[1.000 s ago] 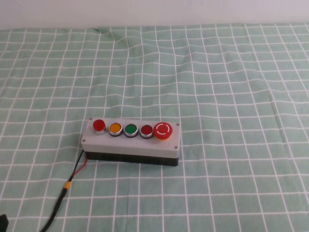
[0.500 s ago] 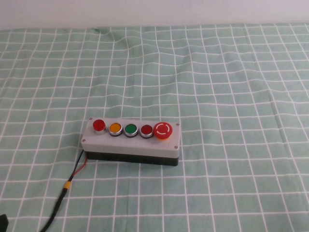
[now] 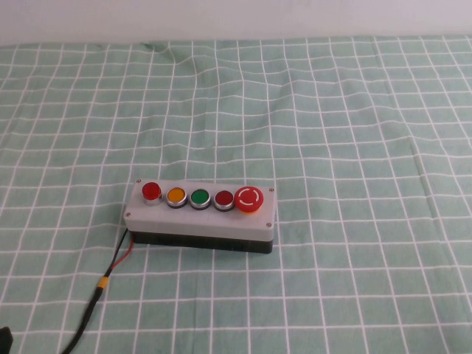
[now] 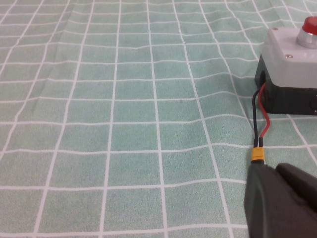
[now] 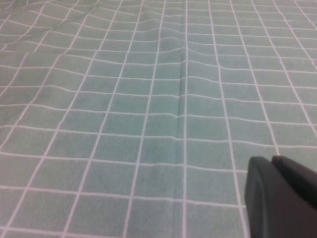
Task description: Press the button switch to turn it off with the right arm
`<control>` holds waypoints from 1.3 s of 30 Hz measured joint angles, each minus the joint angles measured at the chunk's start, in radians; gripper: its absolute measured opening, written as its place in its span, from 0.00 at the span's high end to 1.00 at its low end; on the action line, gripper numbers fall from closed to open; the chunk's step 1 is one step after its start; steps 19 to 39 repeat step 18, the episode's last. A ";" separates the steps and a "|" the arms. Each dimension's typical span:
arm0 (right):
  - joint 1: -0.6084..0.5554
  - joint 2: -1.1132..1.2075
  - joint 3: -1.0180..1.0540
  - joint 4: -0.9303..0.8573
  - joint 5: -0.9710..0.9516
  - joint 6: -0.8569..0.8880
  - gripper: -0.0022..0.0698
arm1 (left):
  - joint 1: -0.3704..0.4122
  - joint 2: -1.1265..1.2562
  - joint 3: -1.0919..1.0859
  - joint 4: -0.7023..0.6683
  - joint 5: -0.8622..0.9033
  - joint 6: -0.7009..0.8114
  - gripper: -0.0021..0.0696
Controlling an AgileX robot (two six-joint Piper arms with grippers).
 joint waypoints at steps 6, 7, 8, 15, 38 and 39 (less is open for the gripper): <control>0.000 0.000 0.000 0.006 0.000 0.000 0.99 | 0.000 0.000 0.000 0.000 0.000 0.000 0.98; 0.000 0.000 0.000 0.006 0.000 0.000 0.99 | 0.000 0.000 0.000 0.000 0.000 0.000 0.98; 0.000 0.000 0.000 0.006 0.000 0.000 0.99 | 0.000 0.000 0.000 0.000 0.000 0.000 0.98; 0.000 0.000 0.000 0.017 0.000 0.000 0.99 | 0.000 0.000 0.000 0.000 0.000 0.000 0.98; 0.000 0.000 0.000 0.019 0.000 0.000 0.99 | 0.000 0.000 0.000 0.000 0.000 0.000 0.98; 0.000 0.000 0.000 0.019 0.000 0.000 0.99 | 0.000 0.000 0.000 0.000 0.000 0.000 0.98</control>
